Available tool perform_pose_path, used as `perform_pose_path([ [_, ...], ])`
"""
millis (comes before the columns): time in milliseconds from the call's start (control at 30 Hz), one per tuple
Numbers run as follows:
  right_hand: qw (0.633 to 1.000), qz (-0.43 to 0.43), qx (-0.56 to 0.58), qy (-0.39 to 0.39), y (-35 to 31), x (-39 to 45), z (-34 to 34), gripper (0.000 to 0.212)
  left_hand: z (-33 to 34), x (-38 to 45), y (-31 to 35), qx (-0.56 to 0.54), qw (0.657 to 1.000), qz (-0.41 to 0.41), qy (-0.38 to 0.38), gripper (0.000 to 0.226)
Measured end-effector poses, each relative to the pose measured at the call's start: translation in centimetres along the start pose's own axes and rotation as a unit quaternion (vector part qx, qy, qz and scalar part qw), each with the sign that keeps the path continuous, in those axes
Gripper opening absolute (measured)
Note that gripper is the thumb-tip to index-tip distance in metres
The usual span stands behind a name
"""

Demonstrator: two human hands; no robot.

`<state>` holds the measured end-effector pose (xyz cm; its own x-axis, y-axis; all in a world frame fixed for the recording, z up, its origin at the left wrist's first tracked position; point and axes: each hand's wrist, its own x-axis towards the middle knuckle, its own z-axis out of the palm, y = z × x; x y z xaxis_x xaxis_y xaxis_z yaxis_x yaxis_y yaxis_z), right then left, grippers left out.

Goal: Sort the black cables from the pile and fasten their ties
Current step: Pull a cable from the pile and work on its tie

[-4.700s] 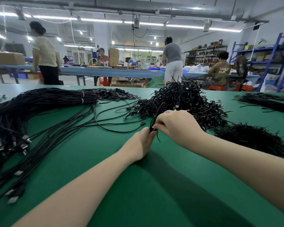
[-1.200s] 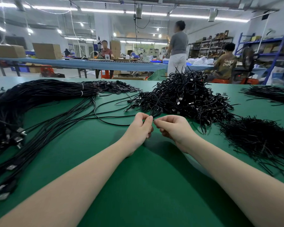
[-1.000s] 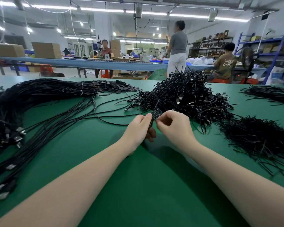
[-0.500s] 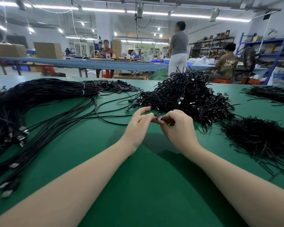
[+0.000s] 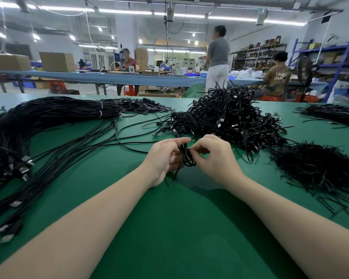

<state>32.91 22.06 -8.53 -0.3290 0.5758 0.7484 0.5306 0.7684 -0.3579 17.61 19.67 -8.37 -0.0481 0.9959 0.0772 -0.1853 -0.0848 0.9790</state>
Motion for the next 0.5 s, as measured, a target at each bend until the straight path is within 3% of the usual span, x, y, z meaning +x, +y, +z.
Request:
perform_pose_path([
  [200,0.999,0.031,0.042,0.003,-0.2,0.2,0.2,0.008,-0.8,-0.3,0.5,-0.012,0.996,-0.042,-0.080,0.035],
  [333,0.999,0.035,0.042,0.004,-0.4,0.2,0.1,0.008,-1.5,-0.2,0.0,-0.018,0.992,-0.013,-0.122,0.046],
  [433,0.997,0.050,0.058,0.018,-0.4,0.3,0.0,0.010,-1.1,0.0,-0.7,0.048,0.993,0.043,-0.098,0.028],
  [500,0.995,0.055,0.071,0.036,-0.5,0.4,-0.1,0.011,-0.5,0.1,-1.0,0.103,0.992,0.070,-0.024,0.006],
])
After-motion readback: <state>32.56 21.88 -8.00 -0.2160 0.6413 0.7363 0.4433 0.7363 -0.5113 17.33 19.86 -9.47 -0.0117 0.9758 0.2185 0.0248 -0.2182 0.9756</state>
